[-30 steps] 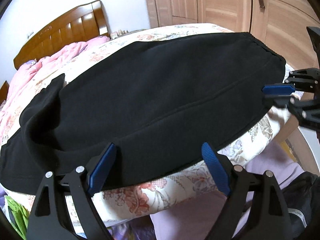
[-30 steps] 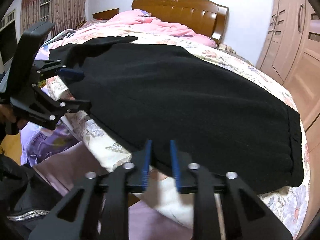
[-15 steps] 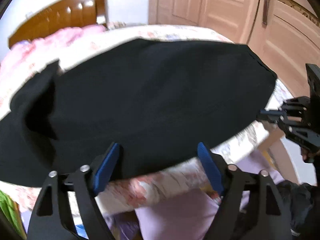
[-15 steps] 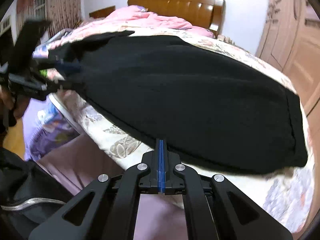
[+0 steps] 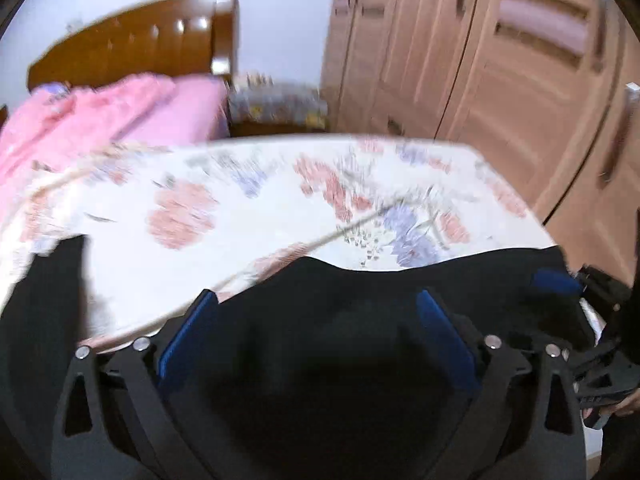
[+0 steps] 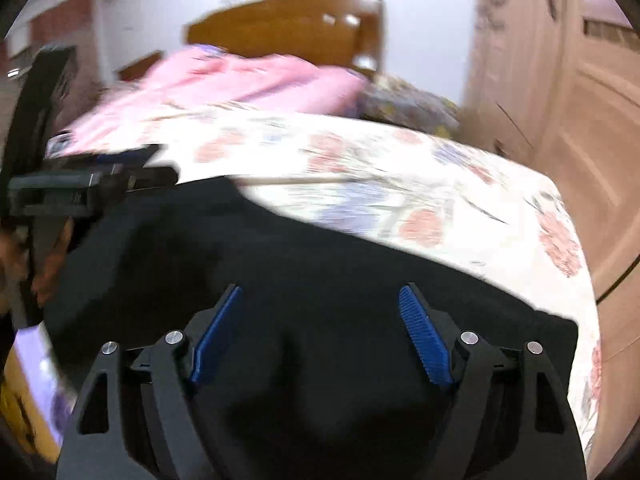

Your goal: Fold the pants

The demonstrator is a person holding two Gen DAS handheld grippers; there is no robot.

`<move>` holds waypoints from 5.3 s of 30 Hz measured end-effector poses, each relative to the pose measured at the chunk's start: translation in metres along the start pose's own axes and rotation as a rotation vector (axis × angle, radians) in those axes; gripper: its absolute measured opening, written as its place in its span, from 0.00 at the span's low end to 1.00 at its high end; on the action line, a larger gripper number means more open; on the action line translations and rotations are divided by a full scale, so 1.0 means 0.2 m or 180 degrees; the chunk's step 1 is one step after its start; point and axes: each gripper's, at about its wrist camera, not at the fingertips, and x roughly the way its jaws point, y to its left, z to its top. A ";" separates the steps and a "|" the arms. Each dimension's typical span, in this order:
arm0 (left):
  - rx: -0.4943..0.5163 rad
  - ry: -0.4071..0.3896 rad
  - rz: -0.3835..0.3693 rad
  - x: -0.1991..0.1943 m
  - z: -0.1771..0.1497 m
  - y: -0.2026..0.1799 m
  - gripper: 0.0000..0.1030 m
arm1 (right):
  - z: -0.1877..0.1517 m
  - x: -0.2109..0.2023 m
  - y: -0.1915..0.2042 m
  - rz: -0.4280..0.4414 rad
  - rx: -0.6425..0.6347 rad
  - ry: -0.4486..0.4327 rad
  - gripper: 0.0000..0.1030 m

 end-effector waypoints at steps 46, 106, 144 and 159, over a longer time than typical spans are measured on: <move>-0.2541 -0.0958 0.1068 -1.11 -1.10 1.58 0.11 | -0.04 0.30 0.86 0.0498 -0.0454 0.0262 0.85; -0.0563 0.0250 0.1492 -0.36 -0.63 1.00 0.99 | -0.07 0.28 0.89 0.0480 -0.0473 0.0256 0.86; -0.0652 -0.0268 0.1080 -0.36 -0.56 0.52 0.98 | -0.11 0.21 0.73 -0.0092 -0.0302 0.0264 0.89; -0.1237 -0.0381 0.1811 -0.72 -0.72 1.09 0.98 | 0.12 0.30 0.94 0.0028 -0.0647 0.0169 0.89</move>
